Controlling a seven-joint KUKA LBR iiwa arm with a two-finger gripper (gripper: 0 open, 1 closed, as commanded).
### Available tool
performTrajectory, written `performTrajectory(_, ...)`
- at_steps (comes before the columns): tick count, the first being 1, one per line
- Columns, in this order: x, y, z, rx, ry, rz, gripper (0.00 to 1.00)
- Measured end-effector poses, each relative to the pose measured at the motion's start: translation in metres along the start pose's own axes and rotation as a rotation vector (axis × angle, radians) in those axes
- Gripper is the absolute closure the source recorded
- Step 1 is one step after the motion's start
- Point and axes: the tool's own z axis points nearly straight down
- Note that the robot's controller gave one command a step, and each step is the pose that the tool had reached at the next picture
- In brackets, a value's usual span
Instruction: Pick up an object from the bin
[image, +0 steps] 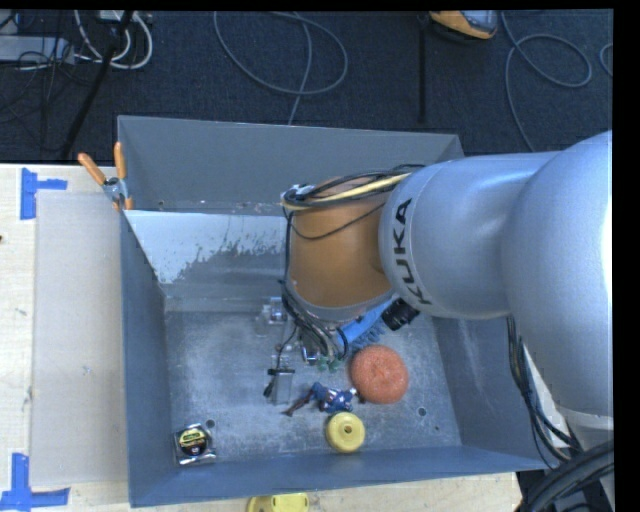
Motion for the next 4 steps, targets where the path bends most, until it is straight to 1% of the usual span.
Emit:
performTrajectory(1,-0.002,-0.001,-0.004,-0.001,-0.007,0.003,0.00)
performTrajectory(2,0.020,-0.025,0.002,-0.002,-0.009,-0.054,0.00)
performTrajectory(3,0.024,-0.050,0.031,0.000,-0.009,-0.158,0.00)
performTrajectory(4,0.026,-0.072,0.055,0.000,-0.007,-0.237,0.00)
